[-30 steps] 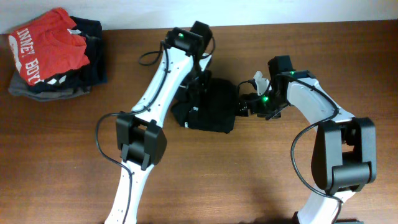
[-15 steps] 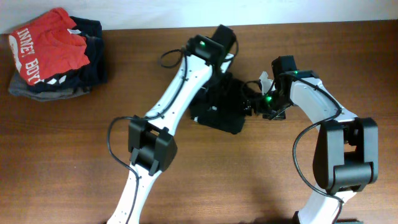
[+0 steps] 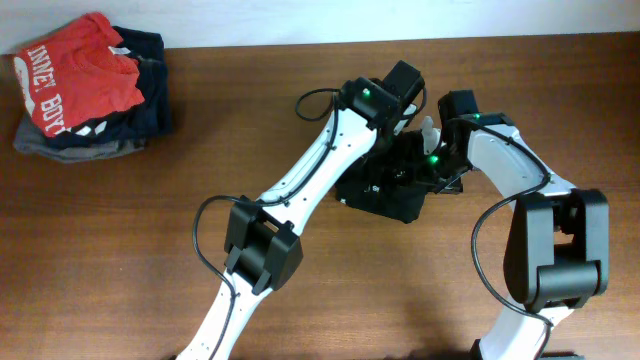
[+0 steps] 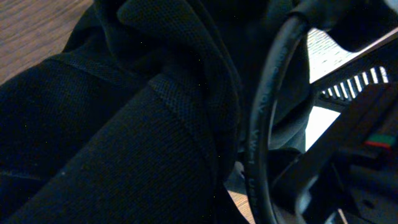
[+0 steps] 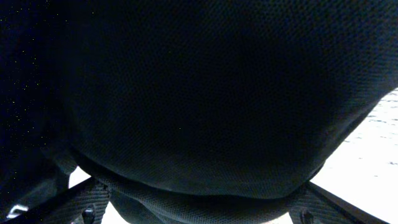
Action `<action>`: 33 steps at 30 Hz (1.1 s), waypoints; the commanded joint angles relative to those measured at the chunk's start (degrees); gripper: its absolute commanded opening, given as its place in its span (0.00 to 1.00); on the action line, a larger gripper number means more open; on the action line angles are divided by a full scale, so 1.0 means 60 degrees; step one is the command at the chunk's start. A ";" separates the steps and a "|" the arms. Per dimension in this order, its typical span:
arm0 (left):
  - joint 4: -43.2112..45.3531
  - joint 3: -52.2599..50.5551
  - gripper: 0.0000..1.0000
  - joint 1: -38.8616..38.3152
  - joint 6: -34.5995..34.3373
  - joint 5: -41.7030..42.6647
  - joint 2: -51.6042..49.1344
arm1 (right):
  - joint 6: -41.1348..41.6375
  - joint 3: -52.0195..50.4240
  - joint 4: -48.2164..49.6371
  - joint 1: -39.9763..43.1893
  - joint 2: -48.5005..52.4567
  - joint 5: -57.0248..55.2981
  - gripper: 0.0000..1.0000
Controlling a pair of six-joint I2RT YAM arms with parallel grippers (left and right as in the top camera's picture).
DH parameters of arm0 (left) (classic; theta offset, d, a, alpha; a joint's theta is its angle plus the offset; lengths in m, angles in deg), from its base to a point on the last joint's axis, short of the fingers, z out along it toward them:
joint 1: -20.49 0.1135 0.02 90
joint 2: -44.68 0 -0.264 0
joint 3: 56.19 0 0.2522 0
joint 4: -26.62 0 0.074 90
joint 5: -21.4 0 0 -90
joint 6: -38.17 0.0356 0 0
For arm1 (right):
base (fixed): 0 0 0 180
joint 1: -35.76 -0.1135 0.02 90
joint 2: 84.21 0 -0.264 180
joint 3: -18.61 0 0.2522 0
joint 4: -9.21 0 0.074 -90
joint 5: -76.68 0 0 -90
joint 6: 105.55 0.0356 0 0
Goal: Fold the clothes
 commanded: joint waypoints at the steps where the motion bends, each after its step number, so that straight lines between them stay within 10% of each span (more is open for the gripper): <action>1: 0.0215 -0.0033 0.12 -0.0277 -0.0098 0.0109 0.0321 | 0.0069 -0.0047 -0.0007 0.0015 -0.0066 -0.0069 0.95; 33: 0.1253 -0.0306 0.28 -0.0674 -0.0499 0.0404 0.0299 | 0.0069 0.3472 -0.3756 0.2568 -0.0076 -0.2215 0.99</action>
